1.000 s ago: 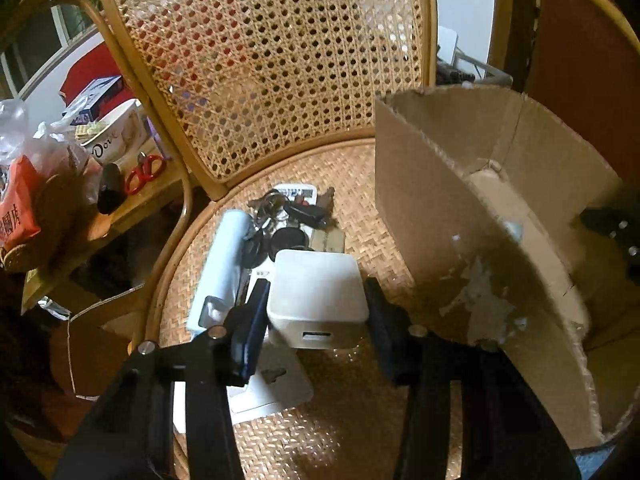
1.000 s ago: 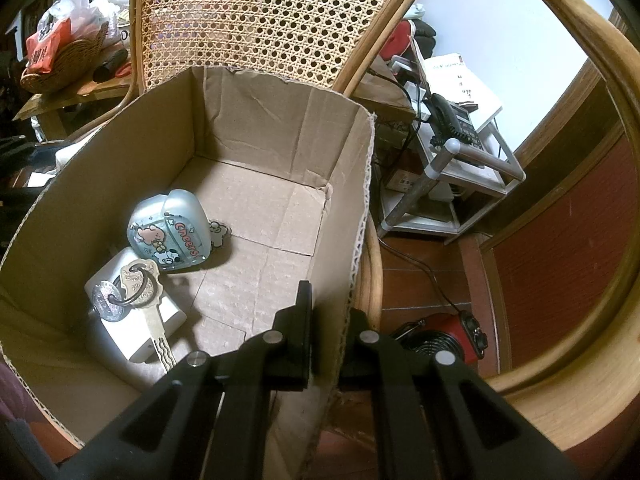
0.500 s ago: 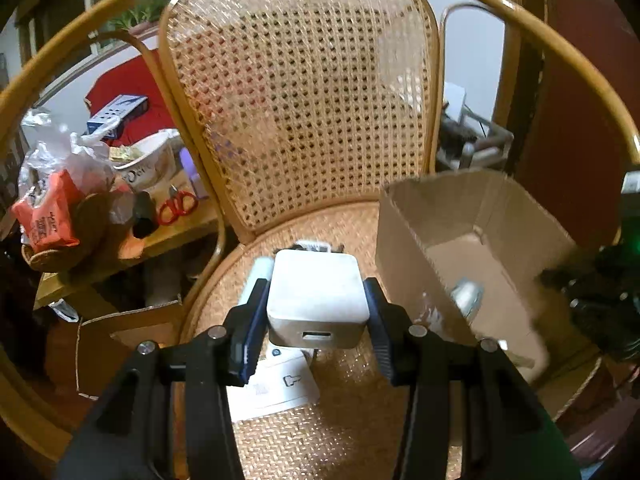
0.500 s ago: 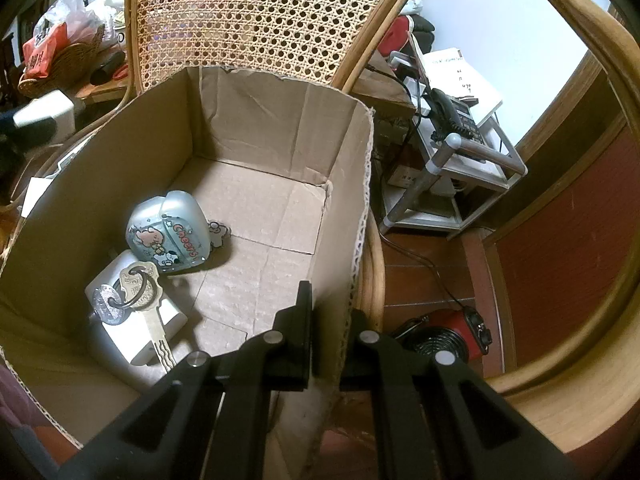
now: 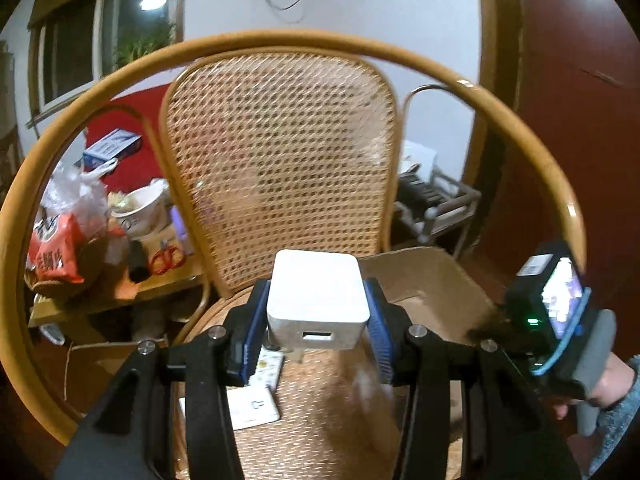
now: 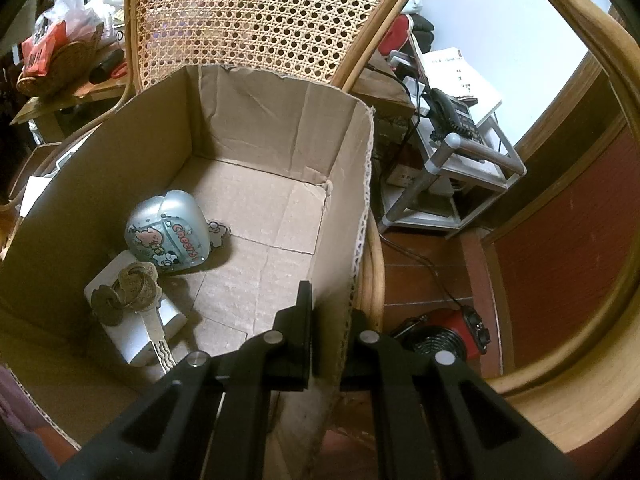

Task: Organize rigid objects
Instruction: 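Lift the white cube adapter with the left tool and carry it into the box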

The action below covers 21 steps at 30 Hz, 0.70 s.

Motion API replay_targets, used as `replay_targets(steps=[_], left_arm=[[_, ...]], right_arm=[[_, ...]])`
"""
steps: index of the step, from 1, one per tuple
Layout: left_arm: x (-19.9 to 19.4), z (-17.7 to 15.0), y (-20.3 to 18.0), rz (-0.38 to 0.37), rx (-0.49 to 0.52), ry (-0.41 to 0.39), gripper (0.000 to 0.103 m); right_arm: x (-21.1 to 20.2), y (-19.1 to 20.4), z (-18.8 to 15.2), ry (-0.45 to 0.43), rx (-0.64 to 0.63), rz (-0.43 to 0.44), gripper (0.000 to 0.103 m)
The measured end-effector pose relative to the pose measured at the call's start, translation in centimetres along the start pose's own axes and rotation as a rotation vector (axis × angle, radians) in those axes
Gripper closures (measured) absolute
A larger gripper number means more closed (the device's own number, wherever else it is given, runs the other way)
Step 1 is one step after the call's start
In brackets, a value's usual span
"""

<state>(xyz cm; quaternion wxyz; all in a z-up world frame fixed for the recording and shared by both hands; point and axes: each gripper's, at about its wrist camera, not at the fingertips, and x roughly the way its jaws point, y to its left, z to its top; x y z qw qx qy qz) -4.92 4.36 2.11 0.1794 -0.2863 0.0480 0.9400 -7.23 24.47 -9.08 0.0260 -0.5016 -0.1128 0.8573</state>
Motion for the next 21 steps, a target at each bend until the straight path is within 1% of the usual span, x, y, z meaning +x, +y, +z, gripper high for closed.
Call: replay_targets(steps=[2, 4, 8, 12, 21], left_arm=[[-0.1, 0.0, -1.1, -0.049, 0.018, -0.006, 0.058], [0.0, -0.1, -2.0, -0.080, 0.035, 0.004, 0.058], [1.3, -0.8, -4.2, -0.100, 0.081, 0.048, 0.058], [2.7, -1.6, -5.3, -0.162, 0.078, 0.116, 0.058], [4.2, -3.3, -8.0, -0.187, 0.152, 0.198, 0.058]], right_arm=[[0.0, 0.1, 0.0, 0.001, 0.000, -0.002, 0.094], [0.0, 0.1, 0.0, 0.000, -0.003, -0.004, 0.094], [0.0, 0.1, 0.0, 0.000, -0.002, -0.002, 0.094], [0.0, 0.0, 0.0, 0.000, -0.002, -0.001, 0.094], [-0.1, 0.1, 0.0, 0.002, -0.004, -0.003, 0.094]])
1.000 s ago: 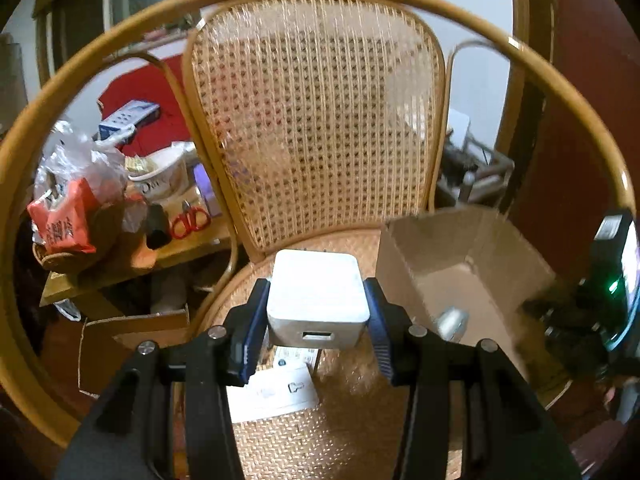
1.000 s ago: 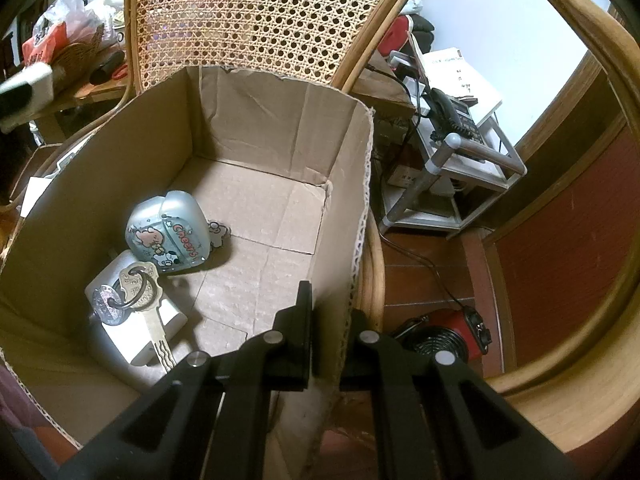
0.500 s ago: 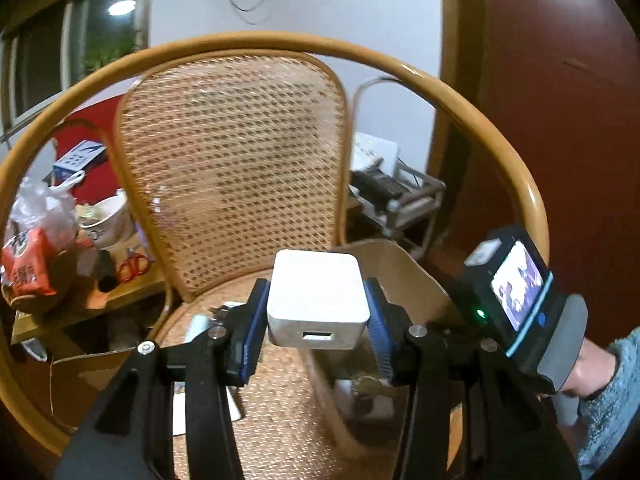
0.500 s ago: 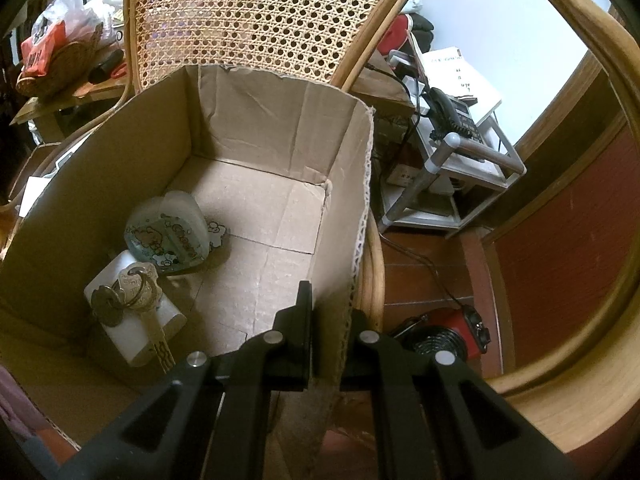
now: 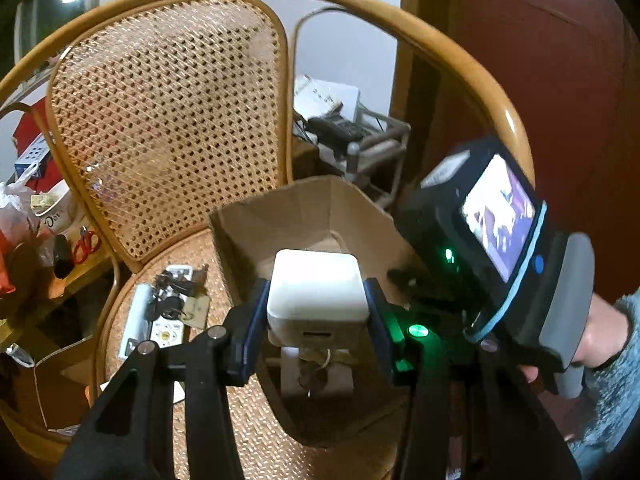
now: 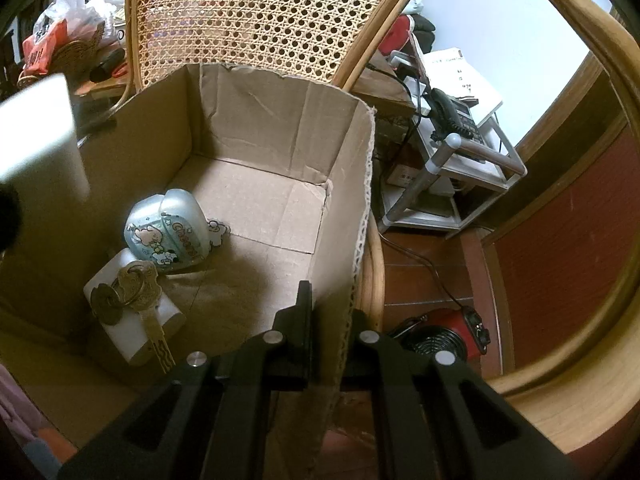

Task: Organize rigid objects
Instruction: 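Lift the white cube adapter with the left tool and carry it into the box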

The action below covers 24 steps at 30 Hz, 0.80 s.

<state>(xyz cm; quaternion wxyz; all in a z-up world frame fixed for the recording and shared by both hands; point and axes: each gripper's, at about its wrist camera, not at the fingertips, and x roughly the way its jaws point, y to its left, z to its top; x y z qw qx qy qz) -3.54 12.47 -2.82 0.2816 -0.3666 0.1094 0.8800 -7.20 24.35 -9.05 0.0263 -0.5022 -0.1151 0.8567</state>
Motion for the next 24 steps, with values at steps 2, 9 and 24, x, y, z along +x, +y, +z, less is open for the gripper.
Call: replay_targets(steps=[2, 9, 24], left_arm=[[0.5, -0.2, -0.1, 0.004, 0.013, 0.020, 0.058], [1.9, -0.7, -1.0, 0.010, 0.045, 0.088, 0.058], [4.4, -1.4, -0.8, 0.044, 0.001, 0.226, 0.058]], right_arm=[[0.0, 0.0, 0.0, 0.000, 0.001, 0.001, 0.094], [0.0, 0.0, 0.0, 0.000, -0.001, -0.001, 0.094], [0.1, 0.2, 0.0, 0.000, -0.003, -0.001, 0.094]])
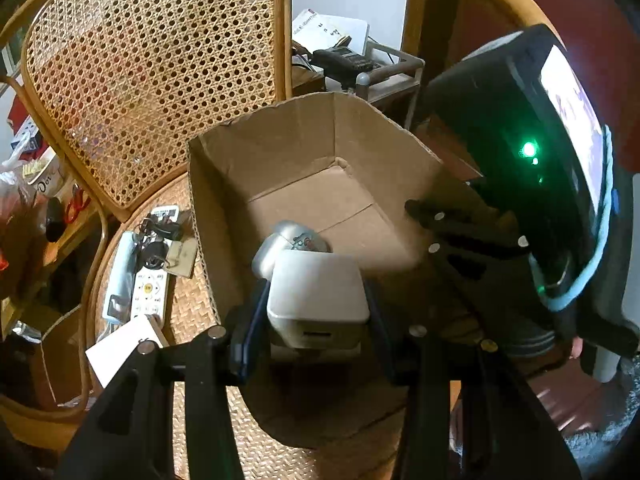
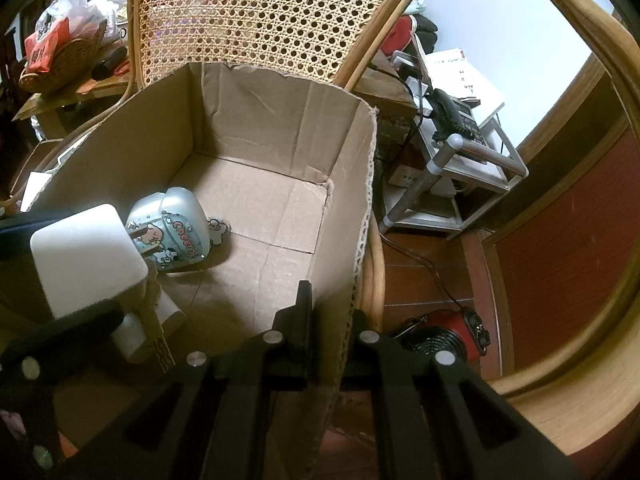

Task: Organize rigid objects
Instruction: 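Lift the white cube adapter with the left tool and carry it into the box, then release the cube adapter in the box and withdraw the left tool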

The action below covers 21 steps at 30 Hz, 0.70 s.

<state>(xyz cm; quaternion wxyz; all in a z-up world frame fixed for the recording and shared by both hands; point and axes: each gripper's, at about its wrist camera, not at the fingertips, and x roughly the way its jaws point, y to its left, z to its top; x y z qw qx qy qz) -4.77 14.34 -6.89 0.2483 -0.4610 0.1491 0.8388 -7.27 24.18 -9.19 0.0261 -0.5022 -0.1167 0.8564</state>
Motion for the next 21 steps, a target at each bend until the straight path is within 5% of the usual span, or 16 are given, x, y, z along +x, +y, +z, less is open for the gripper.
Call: replay_targets(steps=[21], left_arm=[[-1.0, -0.3, -0.4, 0.029, 0.072, -0.022, 0.054]], right_arm=[[0.0, 0.0, 0.0, 0.001, 0.000, 0.002, 0.094]])
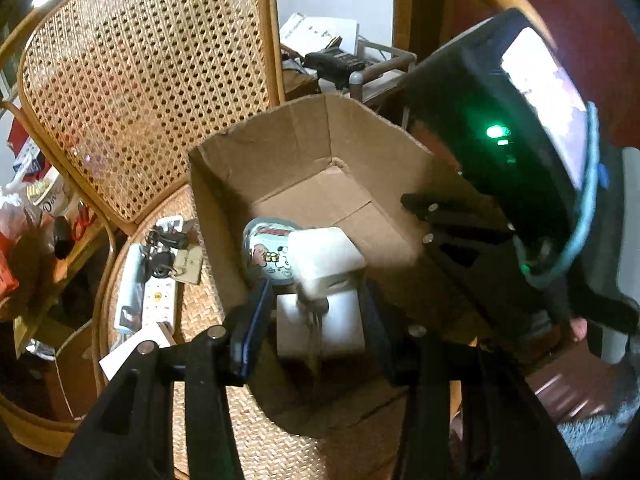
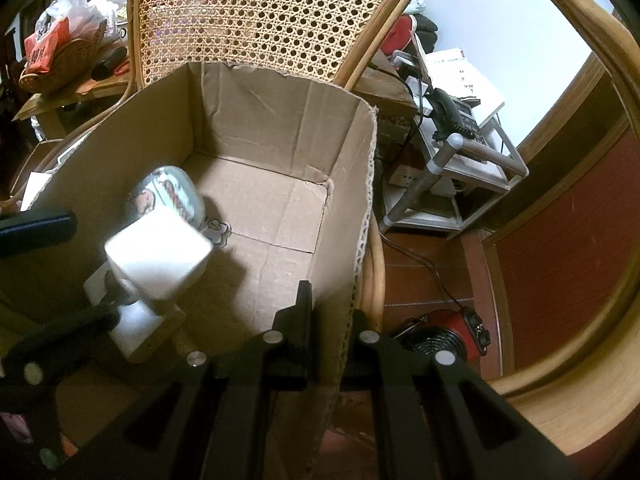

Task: Organize rigid objects
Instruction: 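Release the cube adapter in the box and withdraw the left tool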

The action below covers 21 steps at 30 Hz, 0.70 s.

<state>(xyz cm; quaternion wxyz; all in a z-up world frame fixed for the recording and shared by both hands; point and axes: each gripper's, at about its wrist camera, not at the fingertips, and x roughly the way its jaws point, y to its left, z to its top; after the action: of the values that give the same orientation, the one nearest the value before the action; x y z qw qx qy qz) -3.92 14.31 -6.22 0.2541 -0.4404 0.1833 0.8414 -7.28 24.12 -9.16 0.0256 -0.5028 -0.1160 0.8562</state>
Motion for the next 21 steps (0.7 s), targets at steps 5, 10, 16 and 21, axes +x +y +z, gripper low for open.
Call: replay_targets(steps=[5, 10, 16, 21], left_arm=[[-2.0, -0.5, 0.2, 0.038, 0.038, -0.064, 0.030], [-3.2, -1.0, 1.3, 0.090, 0.043, -0.095, 0.012], [-3.9, -1.6, 3.6, 0.173, 0.024, -0.130, 0.004], [-3.8, -2.4, 6.6, 0.244, 0.003, -0.136, 0.003]], right_arm=[[0.0, 0.1, 0.1, 0.000, -0.002, -0.002, 0.094], [0.0, 0.2, 0.0, 0.004, -0.002, -0.001, 0.094], [0.0, 0.2, 0.0, 0.004, -0.003, -0.002, 0.094], [0.1, 0.2, 0.0, 0.004, -0.003, -0.001, 0.094]])
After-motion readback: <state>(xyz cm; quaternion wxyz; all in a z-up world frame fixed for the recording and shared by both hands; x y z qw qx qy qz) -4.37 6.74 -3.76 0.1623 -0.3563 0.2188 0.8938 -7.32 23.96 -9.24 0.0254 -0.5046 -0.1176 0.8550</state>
